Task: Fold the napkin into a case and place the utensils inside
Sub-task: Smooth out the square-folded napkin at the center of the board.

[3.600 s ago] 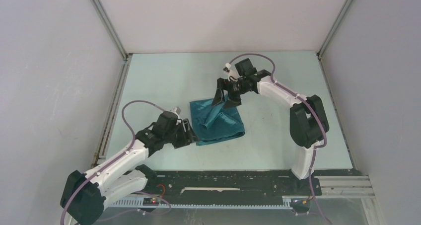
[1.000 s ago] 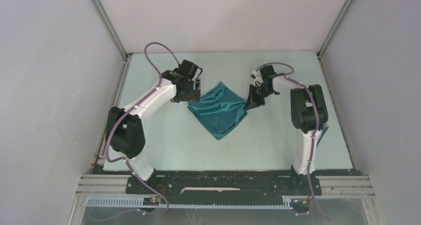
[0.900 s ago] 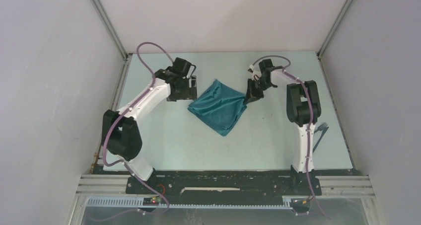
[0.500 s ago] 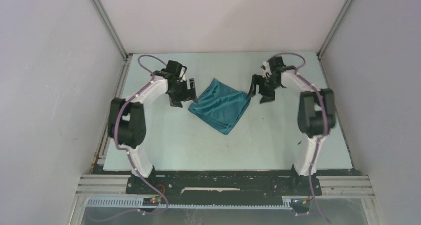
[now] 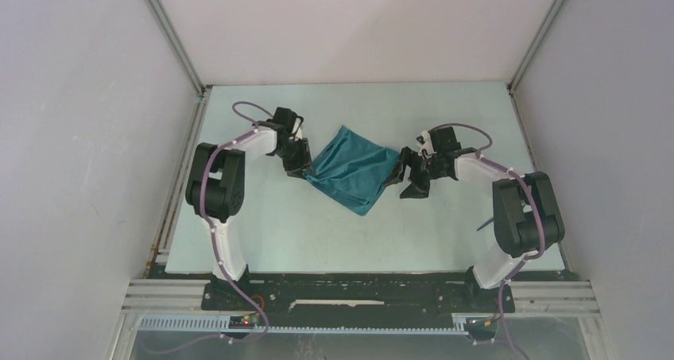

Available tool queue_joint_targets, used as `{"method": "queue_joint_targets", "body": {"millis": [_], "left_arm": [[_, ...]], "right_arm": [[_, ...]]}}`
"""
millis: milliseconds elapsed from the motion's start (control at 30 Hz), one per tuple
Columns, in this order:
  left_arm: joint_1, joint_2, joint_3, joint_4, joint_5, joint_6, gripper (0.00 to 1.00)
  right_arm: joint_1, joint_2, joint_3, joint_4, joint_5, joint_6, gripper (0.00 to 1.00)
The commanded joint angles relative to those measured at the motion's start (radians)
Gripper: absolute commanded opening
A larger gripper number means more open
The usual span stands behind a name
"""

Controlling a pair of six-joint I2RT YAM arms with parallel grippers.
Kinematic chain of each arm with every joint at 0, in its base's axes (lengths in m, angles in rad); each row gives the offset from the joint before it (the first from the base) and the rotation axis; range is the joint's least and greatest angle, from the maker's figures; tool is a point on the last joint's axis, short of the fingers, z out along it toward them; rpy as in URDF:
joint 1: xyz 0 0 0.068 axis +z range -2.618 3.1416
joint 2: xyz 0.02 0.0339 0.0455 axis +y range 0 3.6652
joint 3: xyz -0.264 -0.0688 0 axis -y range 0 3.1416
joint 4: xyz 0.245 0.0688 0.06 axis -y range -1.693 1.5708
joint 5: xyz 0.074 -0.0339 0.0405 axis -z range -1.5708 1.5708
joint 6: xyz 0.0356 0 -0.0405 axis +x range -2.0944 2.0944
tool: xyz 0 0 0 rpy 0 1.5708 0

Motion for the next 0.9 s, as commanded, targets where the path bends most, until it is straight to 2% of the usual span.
{"method": "queue_joint_targets", "body": {"millis": [0,100,267,333,467,600,733,867], "left_arm": [[0.005,-0.076,-0.14,0.121,0.037,-0.089,0.39],[0.003,-0.157,-0.316,0.266,0.06,-0.207,0.28],[-0.066,-0.324,-0.621,0.559,0.112,-0.516,0.27],[-0.12,-0.383,-0.686,0.632,0.102,-0.577,0.28],[-0.138,-0.492,-0.664,0.55,0.017,-0.545,0.29],[-0.111,-0.521,-0.56,0.372,-0.058,-0.398,0.33],[-0.047,-0.42,-0.428,0.273,0.013,-0.259,0.27],[-0.039,-0.36,-0.349,0.206,-0.038,-0.181,0.25]], "right_arm": [[0.004,-0.006,-0.036,0.078,0.0,0.045,0.84],[0.009,0.001,-0.041,0.065,0.014,0.034,0.83],[0.002,-0.003,-0.047,0.028,0.05,-0.004,0.82],[-0.004,0.001,-0.047,0.018,0.058,-0.016,0.82],[-0.007,0.024,-0.047,0.018,0.039,-0.017,0.82],[-0.006,0.044,-0.047,0.048,0.031,0.017,0.84],[-0.004,0.073,-0.046,0.116,-0.004,0.062,0.83],[-0.004,0.094,-0.042,0.146,-0.014,0.084,0.83]]}}
